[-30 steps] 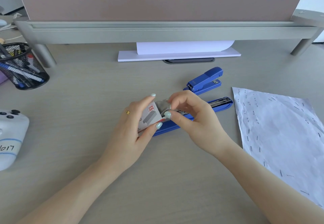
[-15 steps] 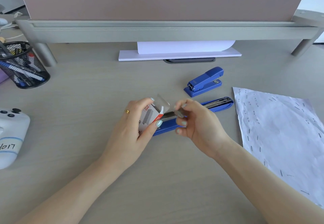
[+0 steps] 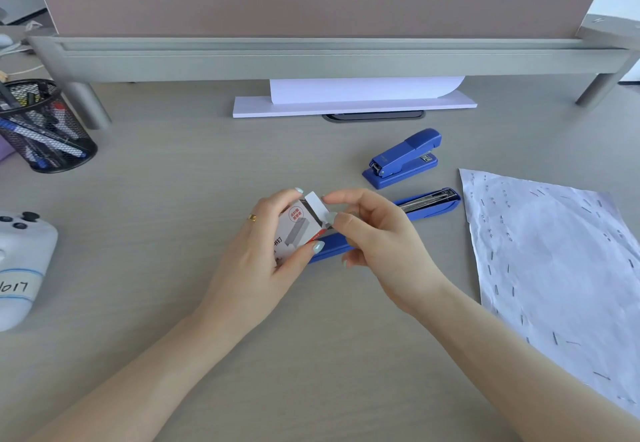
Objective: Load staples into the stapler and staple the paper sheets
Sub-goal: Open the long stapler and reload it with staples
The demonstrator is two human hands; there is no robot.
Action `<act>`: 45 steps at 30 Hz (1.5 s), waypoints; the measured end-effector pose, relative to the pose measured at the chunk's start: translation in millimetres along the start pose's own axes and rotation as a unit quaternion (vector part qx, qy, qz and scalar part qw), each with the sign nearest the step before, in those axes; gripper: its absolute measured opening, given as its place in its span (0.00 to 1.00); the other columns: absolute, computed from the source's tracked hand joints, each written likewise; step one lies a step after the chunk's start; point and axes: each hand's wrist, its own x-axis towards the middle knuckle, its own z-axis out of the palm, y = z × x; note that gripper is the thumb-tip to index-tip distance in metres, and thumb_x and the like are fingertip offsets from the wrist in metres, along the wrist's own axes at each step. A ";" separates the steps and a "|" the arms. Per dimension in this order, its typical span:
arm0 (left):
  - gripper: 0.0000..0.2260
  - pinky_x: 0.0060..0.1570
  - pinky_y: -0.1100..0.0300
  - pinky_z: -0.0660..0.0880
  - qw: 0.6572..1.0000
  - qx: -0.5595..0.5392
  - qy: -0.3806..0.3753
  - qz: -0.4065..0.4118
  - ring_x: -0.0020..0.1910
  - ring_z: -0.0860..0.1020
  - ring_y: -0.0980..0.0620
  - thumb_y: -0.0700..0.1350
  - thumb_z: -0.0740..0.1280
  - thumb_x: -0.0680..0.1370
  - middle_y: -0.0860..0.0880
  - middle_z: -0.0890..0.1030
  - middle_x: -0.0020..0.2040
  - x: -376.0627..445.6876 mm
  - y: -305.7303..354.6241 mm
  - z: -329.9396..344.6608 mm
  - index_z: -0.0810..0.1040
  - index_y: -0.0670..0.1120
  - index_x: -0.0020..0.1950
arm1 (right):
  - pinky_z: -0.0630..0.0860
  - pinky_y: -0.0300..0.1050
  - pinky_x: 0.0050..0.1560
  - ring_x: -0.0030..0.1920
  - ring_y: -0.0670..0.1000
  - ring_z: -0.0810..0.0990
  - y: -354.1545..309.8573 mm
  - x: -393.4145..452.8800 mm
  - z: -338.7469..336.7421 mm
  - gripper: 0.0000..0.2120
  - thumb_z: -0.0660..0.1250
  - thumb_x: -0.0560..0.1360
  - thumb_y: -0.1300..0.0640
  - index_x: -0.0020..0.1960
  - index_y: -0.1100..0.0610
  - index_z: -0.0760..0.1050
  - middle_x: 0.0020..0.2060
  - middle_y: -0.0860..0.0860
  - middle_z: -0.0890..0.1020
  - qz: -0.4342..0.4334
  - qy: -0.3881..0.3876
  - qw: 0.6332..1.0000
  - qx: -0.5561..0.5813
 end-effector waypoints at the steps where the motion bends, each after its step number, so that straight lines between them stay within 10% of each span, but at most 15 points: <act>1: 0.24 0.50 0.72 0.68 1.000 0.002 0.005 -0.001 0.54 0.68 0.70 0.57 0.62 0.69 0.74 0.66 0.54 -0.1 0.1 1.0 0.59 0.60 0.63 | 0.72 0.33 0.27 0.26 0.41 0.68 -0.2 -0.7 0.9 0.12 0.62 0.74 0.65 0.45 0.49 0.78 0.34 0.56 0.66 0.007 0.004 1.000 -0.002; 8: 0.24 0.43 0.60 0.72 0.997 0.071 0.024 0.031 0.51 0.69 0.59 0.58 0.58 0.69 0.62 0.66 0.53 0.2 2.3 0.8 0.58 0.59 0.64 | 0.72 0.33 0.26 0.25 0.41 0.68 2.4 -2.6 7.2 0.06 0.65 0.74 0.62 0.42 0.52 0.78 0.27 0.48 0.69 0.009 0.039 0.999 -0.017; 17: 0.23 0.33 0.68 0.66 0.990 0.134 0.014 0.045 0.43 0.68 0.58 0.54 0.55 0.73 0.60 0.65 0.51 0.4 -0.4 -0.6 0.59 0.60 0.68 | 0.69 0.30 0.25 0.25 0.41 0.73 -1.5 -11.3 11.8 0.09 0.66 0.74 0.62 0.44 0.51 0.81 0.33 0.46 0.79 -0.066 0.047 0.994 -0.073; 29: 0.15 0.46 0.50 0.70 0.927 0.366 0.022 -0.083 0.50 0.74 0.39 0.45 0.61 0.77 0.44 0.76 0.56 20.6 -42.0 -24.9 0.71 0.49 0.64 | 0.82 0.39 0.44 0.31 0.45 0.73 -3.3 11.4 -15.4 0.18 0.53 0.77 0.67 0.49 0.55 0.80 0.31 0.51 0.72 0.030 0.058 0.997 0.048; 45: 0.21 0.50 0.63 0.53 0.974 0.225 0.019 0.020 0.57 0.65 0.56 0.61 0.57 0.70 0.56 0.77 0.56 12.1 -6.3 2.6 0.77 0.54 0.57 | 0.69 0.22 0.43 0.41 0.34 0.77 9.3 13.4 -21.4 0.08 0.67 0.74 0.59 0.50 0.49 0.80 0.38 0.38 0.80 -0.088 0.044 0.970 -0.224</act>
